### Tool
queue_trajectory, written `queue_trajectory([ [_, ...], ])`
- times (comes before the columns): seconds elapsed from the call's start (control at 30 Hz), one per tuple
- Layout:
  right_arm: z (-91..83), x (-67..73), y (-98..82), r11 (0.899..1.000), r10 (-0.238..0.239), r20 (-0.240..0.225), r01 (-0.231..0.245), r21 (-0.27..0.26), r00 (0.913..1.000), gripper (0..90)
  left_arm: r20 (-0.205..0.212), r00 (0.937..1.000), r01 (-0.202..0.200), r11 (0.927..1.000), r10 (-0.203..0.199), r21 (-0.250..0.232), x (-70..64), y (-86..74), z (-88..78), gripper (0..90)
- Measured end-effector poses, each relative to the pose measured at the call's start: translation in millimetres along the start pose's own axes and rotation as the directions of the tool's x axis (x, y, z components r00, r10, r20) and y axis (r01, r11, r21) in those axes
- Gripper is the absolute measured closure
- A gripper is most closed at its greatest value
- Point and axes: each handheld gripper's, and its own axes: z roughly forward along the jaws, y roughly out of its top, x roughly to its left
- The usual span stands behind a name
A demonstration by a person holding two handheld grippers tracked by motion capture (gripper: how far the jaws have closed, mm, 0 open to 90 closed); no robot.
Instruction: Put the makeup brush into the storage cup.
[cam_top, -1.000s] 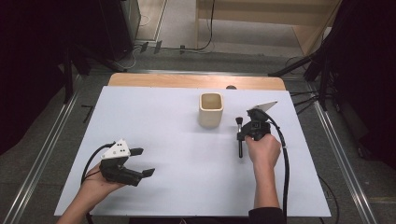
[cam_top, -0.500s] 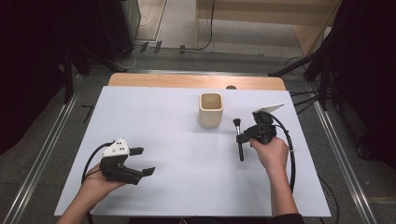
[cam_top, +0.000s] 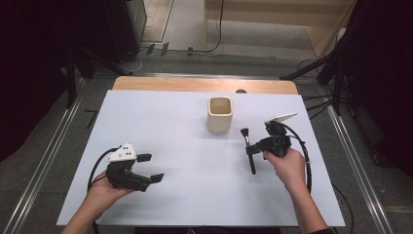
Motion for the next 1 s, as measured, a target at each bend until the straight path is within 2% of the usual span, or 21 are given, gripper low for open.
queue_trajectory([
  [0.1, 0.8, 1.0, -2.2, 1.0, -0.02, -0.016, 0.02, -0.003, 0.9997, 80.5, 0.001, 1.0, 0.009, 1.0, -0.009, -0.001, -0.2, 1.0, 0.4, 14.6],
  [0.13, 2.5, 2.6, -3.6, 0.999, -0.035, -0.043, 0.035, -0.004, 0.9985, 80.6, 0.0, 1.0, 0.007, 0.9999, -0.007, -0.007, -0.6, 2.0, 0.7, 14.6],
  [0.27, 3.2, 7.4, -6.0, 0.997, -0.08, -0.093, 0.079, -0.008, 0.9925, 80.6, 0.004, 0.9998, 0.021, 0.9997, -0.021, -0.011, -0.2, 3.5, 1.6, 14.6],
  [0.37, 4.9, 9.9, -8.1, 0.993, -0.115, -0.128, 0.116, -0.006, 0.9851, 80.5, -0.012, 0.9997, 0.021, 0.9994, -0.021, -0.03, -1.5, 5.9, 2.0, 14.7],
  [0.43, 8.2, 10.7, -10.0, 0.992, -0.128, -0.149, 0.128, -0.008, 0.9805, 80.6, -0.003, 0.999, 0.045, 0.9977, -0.045, -0.05, -1.3, 7.6, 2.4, 14.6],
  [0.53, 11.9, 12.0, -11.1, 0.991, -0.132, -0.167, 0.133, -0.004, 0.9771, 80.5, -0.004, 0.9984, 0.056, 0.9969, -0.056, -0.055, -1.6, 9.2, 3.8, 14.6],
  [0.63, 17.0, 17.8, -11.7, 0.985, -0.173, -0.199, 0.171, -0.028, 0.9646, 80.5, 0.0, 0.998, 0.063, 0.9964, -0.063, -0.056, -3.2, 11.6, 5.9, 14.6],
  [0.7, 19.2, 21.0, -12.5, 0.982, -0.188, -0.203, 0.184, -0.035, 0.961, 80.5, 0.005, 0.9982, 0.06, 0.9965, -0.06, -0.059, -6.0, 14.2, 8.4, 14.6],
  [0.77, 20.3, 22.3, -13.1, 0.984, -0.179, -0.2, 0.176, -0.031, 0.9632, 80.5, 0.006, 0.9984, 0.057, 0.9967, -0.057, -0.058, -6.5, 15.2, 9.2, 14.6],
  [0.8, 22.3, 23.5, -15.2, 0.985, -0.171, -0.226, 0.165, -0.047, 0.9589, 80.5, 0.01, 0.998, 0.063, 0.9961, -0.062, -0.062, -7.5, 16.2, 10.3, 14.6],
  [0.87, 22.9, 24.3, -15.8, 0.985, -0.172, -0.232, 0.166, -0.043, 0.9574, 80.5, 0.019, 0.9977, 0.067, 0.9955, -0.066, -0.066, -8.3, 18.4, 12.0, 14.6],
  [0.93, 25.5, 27.9, -17.2, 0.985, -0.172, -0.259, 0.165, -0.051, 0.9504, 80.5, 0.038, 0.9961, 0.082, 0.9939, -0.079, -0.073, -10.7, 21.7, 15.4, 14.7],
  [1.0, 28.6, 29.4, -18.0, 0.986, -0.167, -0.289, 0.16, -0.049, 0.9426, 80.5, 0.047, 0.9959, 0.08, 0.9943, -0.077, -0.07, -12.5, 23.5, 17.9, 14.6],
])
